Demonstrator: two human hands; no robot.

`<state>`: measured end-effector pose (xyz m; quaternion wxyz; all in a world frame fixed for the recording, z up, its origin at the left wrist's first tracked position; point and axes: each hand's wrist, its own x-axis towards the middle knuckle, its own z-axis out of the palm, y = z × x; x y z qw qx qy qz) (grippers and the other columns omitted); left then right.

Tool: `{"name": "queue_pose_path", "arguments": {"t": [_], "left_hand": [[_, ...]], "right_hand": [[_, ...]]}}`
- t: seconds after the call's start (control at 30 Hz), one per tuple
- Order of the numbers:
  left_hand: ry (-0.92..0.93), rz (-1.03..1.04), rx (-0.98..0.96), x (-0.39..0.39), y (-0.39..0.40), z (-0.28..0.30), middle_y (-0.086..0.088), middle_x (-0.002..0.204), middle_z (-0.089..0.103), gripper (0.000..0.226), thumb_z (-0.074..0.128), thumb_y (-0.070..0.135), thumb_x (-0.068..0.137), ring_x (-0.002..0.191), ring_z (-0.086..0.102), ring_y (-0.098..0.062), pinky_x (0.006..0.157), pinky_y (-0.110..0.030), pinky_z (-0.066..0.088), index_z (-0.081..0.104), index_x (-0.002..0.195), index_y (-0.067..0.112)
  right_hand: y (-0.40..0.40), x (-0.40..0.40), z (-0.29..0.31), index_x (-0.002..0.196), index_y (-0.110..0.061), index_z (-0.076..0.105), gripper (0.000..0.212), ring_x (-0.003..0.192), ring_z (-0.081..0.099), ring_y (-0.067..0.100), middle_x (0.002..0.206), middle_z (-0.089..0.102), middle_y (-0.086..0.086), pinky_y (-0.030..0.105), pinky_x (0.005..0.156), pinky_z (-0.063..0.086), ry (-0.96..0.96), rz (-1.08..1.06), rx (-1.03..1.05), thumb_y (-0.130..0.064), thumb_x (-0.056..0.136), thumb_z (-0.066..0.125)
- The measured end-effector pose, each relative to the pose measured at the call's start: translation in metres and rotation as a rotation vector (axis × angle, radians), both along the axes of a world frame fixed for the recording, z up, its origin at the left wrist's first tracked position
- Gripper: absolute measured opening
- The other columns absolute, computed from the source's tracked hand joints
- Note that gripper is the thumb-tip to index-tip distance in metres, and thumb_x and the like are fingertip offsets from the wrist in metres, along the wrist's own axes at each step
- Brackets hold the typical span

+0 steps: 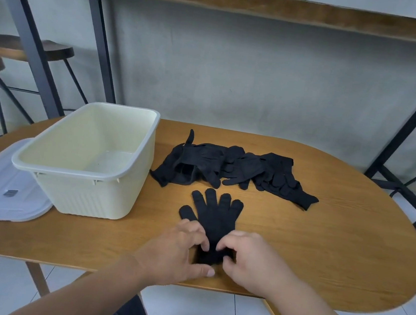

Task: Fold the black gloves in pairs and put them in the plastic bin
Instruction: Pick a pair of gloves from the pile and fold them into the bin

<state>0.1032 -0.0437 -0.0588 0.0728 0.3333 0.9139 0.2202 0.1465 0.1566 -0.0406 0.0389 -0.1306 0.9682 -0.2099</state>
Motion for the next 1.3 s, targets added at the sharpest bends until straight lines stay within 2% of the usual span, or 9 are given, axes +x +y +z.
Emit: {"name": "queue_pose_path", "arguments": {"t": [0.13, 0.3, 0.43, 0.63, 0.87, 0.97, 1.07, 1.17, 1.3], "left_hand": [[0.140, 0.018, 0.039, 0.007, 0.005, 0.001, 0.021, 0.103, 0.048, 0.020, 0.062, 0.043, 0.088, 0.094, 0.044, -0.002, 0.079, -0.016, 0.043, 0.059, 0.107, 0.037], [0.052, 0.101, 0.139, 0.005, 0.007, -0.002, 0.020, 0.093, 0.055, 0.009, 0.059, 0.037, 0.092, 0.087, 0.050, 0.000, 0.076, -0.017, 0.046, 0.064, 0.099, 0.036], [-0.130, 0.181, 0.218, 0.002, 0.007, 0.002, 0.011, 0.077, 0.061, 0.009, 0.056, 0.038, 0.094, 0.065, 0.052, -0.002, 0.058, -0.015, 0.042, 0.064, 0.094, 0.033], [-0.124, 0.317, 0.192, -0.009, 0.021, 0.004, 0.011, 0.074, 0.059, 0.015, 0.053, 0.039, 0.096, 0.064, 0.054, -0.002, 0.053, -0.012, 0.037, 0.062, 0.104, 0.029], [-0.054, 0.413, 0.126, -0.014, 0.026, 0.001, 0.013, 0.088, 0.055, 0.020, 0.061, 0.036, 0.091, 0.075, 0.055, -0.003, 0.062, -0.018, 0.046, 0.055, 0.109, 0.029], [0.037, 0.392, 0.112, -0.015, 0.024, 0.003, 0.015, 0.100, 0.046, 0.025, 0.065, 0.036, 0.088, 0.081, 0.054, -0.004, 0.067, -0.019, 0.046, 0.045, 0.103, 0.032], [0.116, 0.293, 0.066, -0.017, 0.024, 0.004, 0.017, 0.104, 0.043, 0.011, 0.062, 0.036, 0.091, 0.081, 0.048, -0.002, 0.066, -0.014, 0.038, 0.052, 0.093, 0.031], [0.200, 0.212, 0.048, -0.017, 0.025, 0.004, 0.017, 0.106, 0.043, 0.012, 0.059, 0.035, 0.094, 0.086, 0.041, 0.001, 0.073, -0.012, 0.033, 0.061, 0.104, 0.031], [0.285, 0.135, 0.067, -0.018, 0.020, 0.006, 0.013, 0.112, 0.044, 0.015, 0.055, 0.030, 0.096, 0.098, 0.044, -0.002, 0.085, -0.015, 0.038, 0.060, 0.111, 0.028]], "right_hand": [[0.001, 0.000, -0.002, 0.090, -0.035, 0.072, 0.020, 0.062, 0.056, 0.002, 0.070, 0.062, -0.016, 0.017, 0.058, 0.049, -0.093, -0.180, -0.302, -0.016, 0.086, 0.064], [0.002, 0.002, -0.008, 0.102, -0.036, 0.071, 0.019, 0.086, 0.056, 0.001, 0.095, 0.059, -0.020, 0.024, 0.079, 0.051, -0.093, -0.099, -0.219, -0.026, 0.086, 0.069], [0.000, -0.003, -0.007, 0.096, -0.037, 0.069, 0.010, 0.070, 0.058, 0.002, 0.079, 0.066, -0.013, 0.024, 0.067, 0.049, -0.167, -0.195, -0.370, -0.033, 0.094, 0.060], [-0.006, -0.023, -0.005, 0.098, -0.030, 0.068, 0.009, 0.057, 0.057, 0.002, 0.084, 0.071, -0.006, 0.017, 0.058, 0.045, -0.224, -0.374, -0.477, -0.036, 0.093, 0.063], [-0.016, -0.036, -0.010, 0.090, -0.028, 0.070, 0.008, 0.055, 0.049, 0.006, 0.061, 0.056, -0.010, 0.021, 0.054, 0.041, -0.126, -0.404, -0.368, -0.035, 0.091, 0.065], [-0.017, -0.038, -0.013, 0.095, -0.032, 0.062, 0.011, 0.064, 0.049, 0.007, 0.074, 0.053, -0.012, 0.022, 0.059, 0.043, -0.063, -0.413, -0.283, -0.037, 0.088, 0.068], [-0.016, -0.039, -0.014, 0.089, -0.032, 0.050, 0.022, 0.076, 0.052, 0.009, 0.090, 0.046, -0.014, 0.027, 0.064, 0.047, 0.011, -0.386, -0.190, -0.040, 0.084, 0.071], [-0.016, -0.036, -0.009, 0.081, -0.031, 0.054, 0.016, 0.076, 0.054, 0.009, 0.090, 0.046, -0.013, 0.027, 0.066, 0.051, 0.091, -0.276, -0.100, -0.038, 0.088, 0.067], [-0.014, -0.028, -0.012, 0.100, -0.033, 0.066, 0.012, 0.078, 0.053, 0.006, 0.095, 0.048, -0.017, 0.021, 0.067, 0.048, 0.202, -0.120, 0.004, -0.035, 0.096, 0.055]]}}
